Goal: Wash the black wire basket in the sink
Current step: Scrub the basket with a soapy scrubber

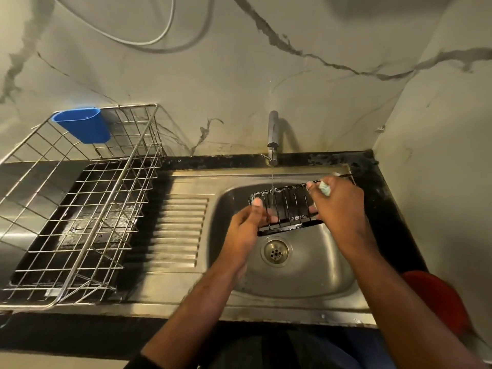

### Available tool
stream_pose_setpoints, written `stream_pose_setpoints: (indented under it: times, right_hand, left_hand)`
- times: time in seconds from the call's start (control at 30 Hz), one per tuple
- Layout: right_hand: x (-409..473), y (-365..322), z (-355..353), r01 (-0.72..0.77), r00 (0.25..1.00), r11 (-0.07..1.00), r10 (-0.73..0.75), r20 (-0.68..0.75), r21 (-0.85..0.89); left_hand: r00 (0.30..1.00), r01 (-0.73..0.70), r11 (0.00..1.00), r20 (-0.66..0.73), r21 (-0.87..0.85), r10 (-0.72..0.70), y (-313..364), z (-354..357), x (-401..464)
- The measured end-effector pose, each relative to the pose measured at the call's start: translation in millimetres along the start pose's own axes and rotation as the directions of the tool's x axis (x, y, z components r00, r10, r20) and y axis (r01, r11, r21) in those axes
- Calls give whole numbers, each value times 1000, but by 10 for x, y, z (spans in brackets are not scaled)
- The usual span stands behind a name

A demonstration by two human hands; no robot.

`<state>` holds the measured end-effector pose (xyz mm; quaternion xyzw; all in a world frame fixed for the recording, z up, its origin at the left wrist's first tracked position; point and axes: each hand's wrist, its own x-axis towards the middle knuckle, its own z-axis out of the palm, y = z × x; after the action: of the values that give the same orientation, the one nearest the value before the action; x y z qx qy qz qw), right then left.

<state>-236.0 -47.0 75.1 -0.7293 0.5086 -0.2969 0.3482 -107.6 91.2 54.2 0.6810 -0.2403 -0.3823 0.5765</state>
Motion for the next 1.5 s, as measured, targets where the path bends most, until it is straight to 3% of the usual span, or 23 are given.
stream_pose_setpoints:
  times: [0.13,0.33,0.57,0.63,0.73,0.8,0.87,0.93,1.07,1.2,1.3,1.4,1.43,1.5]
  right_hand:
    - [-47,31,51,-4,994,1000,4,105,3]
    - [-223,17,65,127,963,973,-74,261,-193]
    - [-405,-60,98,271,942,962,-269,201,18]
    - [-445,-165,144,433,882,901,-427,197,17]
    - [-463,-235,231,683,696,731,-652,300,3]
    - [-422,-209,238,778,592,629,-730,341,-4]
    - [-351,-137,157,813,560,581,-768,309,-29]
    - [-283,-36,31,782,617,617,-747,249,-86]
    - [-101,197,-213,561,824,823,-546,149,-88]
    - [-144,165,-175,532,846,833,-515,139,-149]
    - [-431,-146,79,614,773,788,-590,231,-40]
    - [-587,-300,224,767,584,640,-729,358,52]
    - [-562,-274,199,794,554,606,-749,365,39]
    - [-458,-151,64,801,568,599,-747,345,-22]
  left_hand:
    - [991,17,978,-128,-210,-45,28,30,53]
    - [970,-52,975,-243,-217,-3,-48,12,63]
    - [950,34,964,-291,-264,-113,22,-45,53]
    - [955,29,964,-277,-264,-105,9,-14,52]
    - [958,7,965,-274,-263,-82,57,38,9]
    - [956,2,960,-280,-281,-84,77,45,-4]
    - [940,24,947,-315,-321,-131,94,25,-17]
    - [922,68,930,-333,-360,-196,118,11,-24]
    - [901,77,909,-362,-410,-239,99,-60,7]
    - [905,49,906,-364,-421,-219,95,-81,38]
    - [909,45,910,-360,-412,-208,141,-9,31]
    - [910,36,895,-355,-445,-213,180,-6,-6]
    - [904,39,884,-361,-466,-230,184,-39,-8]
    - [895,58,867,-359,-495,-265,185,-121,0]
